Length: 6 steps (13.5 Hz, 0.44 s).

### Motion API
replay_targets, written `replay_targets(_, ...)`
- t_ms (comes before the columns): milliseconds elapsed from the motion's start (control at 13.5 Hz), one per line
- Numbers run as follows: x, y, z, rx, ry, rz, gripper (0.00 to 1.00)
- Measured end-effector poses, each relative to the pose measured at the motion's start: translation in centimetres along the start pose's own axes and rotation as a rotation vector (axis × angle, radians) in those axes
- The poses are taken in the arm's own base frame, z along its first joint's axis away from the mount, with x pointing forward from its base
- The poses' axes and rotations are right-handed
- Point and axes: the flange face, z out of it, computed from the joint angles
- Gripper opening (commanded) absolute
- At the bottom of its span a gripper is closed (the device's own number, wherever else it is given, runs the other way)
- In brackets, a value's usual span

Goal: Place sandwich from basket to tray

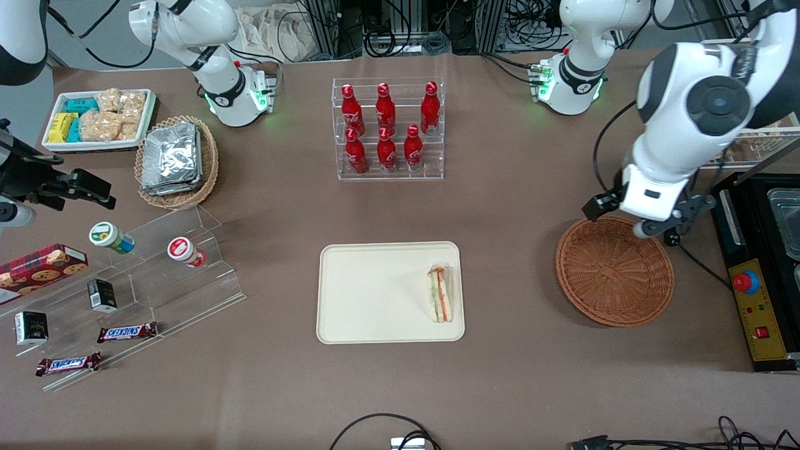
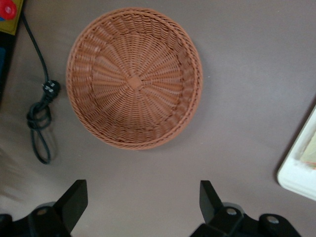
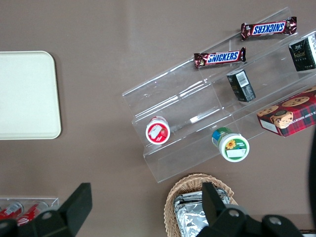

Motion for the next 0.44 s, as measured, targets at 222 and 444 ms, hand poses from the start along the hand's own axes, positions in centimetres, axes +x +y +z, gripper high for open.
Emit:
replay_targets(222,1.5,-4.6,-1.1,0.004,-0.026,0.120,1.00)
replay_targets(444,3.2,-6.9,-3.3,-0.004,-0.047,0.154,1.00)
